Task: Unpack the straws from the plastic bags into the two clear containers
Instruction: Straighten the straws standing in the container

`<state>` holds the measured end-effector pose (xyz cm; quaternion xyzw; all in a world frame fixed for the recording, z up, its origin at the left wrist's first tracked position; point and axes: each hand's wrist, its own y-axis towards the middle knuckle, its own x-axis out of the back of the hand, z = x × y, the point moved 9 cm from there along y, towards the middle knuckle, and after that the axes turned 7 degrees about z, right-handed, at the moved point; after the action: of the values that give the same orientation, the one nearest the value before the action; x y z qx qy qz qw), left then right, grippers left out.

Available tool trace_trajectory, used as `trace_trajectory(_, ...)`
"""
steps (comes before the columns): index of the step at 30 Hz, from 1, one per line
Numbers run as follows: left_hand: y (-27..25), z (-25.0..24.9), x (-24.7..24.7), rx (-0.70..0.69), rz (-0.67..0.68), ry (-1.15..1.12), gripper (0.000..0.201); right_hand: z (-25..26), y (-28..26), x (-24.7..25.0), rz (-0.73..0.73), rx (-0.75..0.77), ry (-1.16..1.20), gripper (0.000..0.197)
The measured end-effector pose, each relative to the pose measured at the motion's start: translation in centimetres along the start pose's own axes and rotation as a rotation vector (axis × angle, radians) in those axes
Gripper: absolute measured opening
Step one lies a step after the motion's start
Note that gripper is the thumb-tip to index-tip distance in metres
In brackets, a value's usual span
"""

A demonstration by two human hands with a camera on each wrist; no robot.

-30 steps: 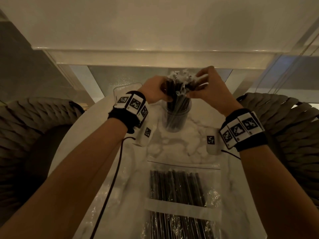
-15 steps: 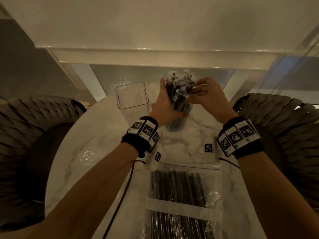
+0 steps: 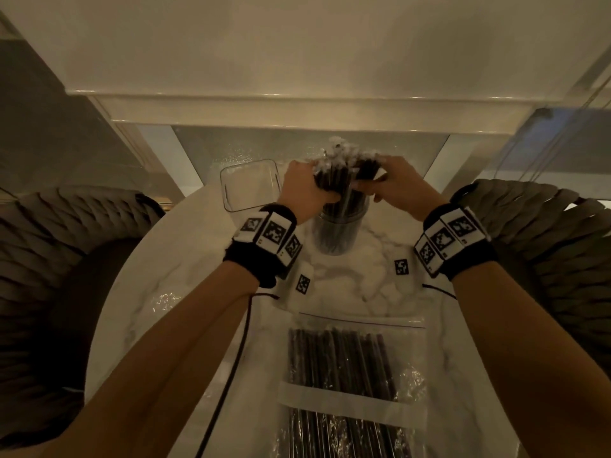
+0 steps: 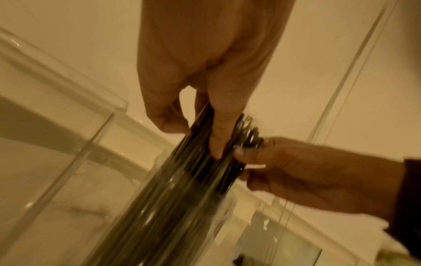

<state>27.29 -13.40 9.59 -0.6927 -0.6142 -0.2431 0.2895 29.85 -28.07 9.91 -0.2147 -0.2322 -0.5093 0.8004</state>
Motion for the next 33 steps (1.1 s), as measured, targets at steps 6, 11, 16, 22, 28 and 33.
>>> trace_trajectory(6, 1.0, -1.7, 2.1, 0.014, 0.170, 0.127, 0.035, 2.0, 0.1, 0.8, 0.147, 0.040, -0.146, 0.011)
trace_trajectory(11, 0.8, -0.7, 0.0, 0.016, 0.264, 0.305, 0.030, 0.1, -0.3, -0.2, 0.126, -0.004, -0.186, 0.012)
trace_trajectory(16, -1.0, 1.0, 1.5, 0.027, -0.005, -0.176, 0.052, -2.5, -2.2, 1.8, -0.047, -0.081, 0.020, 0.044)
trace_trajectory(22, -6.0, 0.7, 1.5, -0.018, -0.344, -0.289, 0.018, -1.2, -6.1, 3.1, -0.330, 0.005, 0.117, 0.027)
trace_trajectory(28, -4.2, -0.9, -1.5, -0.040, -0.218, -0.160, 0.014, 1.2, -5.2, -1.5, -0.304, 0.014, -0.075, 0.019)
trace_trajectory(33, -3.1, -1.1, -0.1, -0.049, -0.170, -0.065, 0.017, 1.7, -4.6, 0.1, -0.348, -0.031, -0.229, 0.024)
